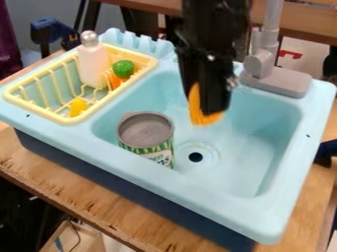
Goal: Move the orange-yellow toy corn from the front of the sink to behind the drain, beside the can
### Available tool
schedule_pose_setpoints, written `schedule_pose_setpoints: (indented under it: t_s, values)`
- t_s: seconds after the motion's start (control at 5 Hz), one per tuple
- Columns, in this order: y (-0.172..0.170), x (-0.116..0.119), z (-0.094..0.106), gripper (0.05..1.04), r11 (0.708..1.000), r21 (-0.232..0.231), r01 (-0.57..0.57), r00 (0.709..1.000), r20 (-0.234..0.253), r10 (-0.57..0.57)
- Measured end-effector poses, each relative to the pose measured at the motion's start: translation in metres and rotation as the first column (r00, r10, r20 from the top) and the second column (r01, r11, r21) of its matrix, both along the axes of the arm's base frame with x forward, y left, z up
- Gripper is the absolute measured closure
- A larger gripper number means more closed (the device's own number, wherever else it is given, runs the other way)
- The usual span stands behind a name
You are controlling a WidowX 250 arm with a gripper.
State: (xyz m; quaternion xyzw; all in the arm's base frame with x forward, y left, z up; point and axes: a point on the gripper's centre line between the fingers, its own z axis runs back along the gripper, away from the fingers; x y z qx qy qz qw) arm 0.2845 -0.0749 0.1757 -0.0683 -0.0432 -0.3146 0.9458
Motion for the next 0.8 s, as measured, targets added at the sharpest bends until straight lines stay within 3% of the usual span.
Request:
schedule_pose_setpoints:
  t_s: [0.4, 0.6, 0.8]
  values:
    - [0.038, 0.029, -0.01, 0.458, 0.991, 0.084, -0.106, 0.994, 0.016, 0.105]
    - [0.051, 0.04, -0.024, 0.458, 0.981, 0.133, -0.138, 0.99, 0.024, 0.136]
    - [0.057, 0.048, -0.038, 0.458, 0.981, 0.115, -0.158, 0.987, 0.03, 0.155]
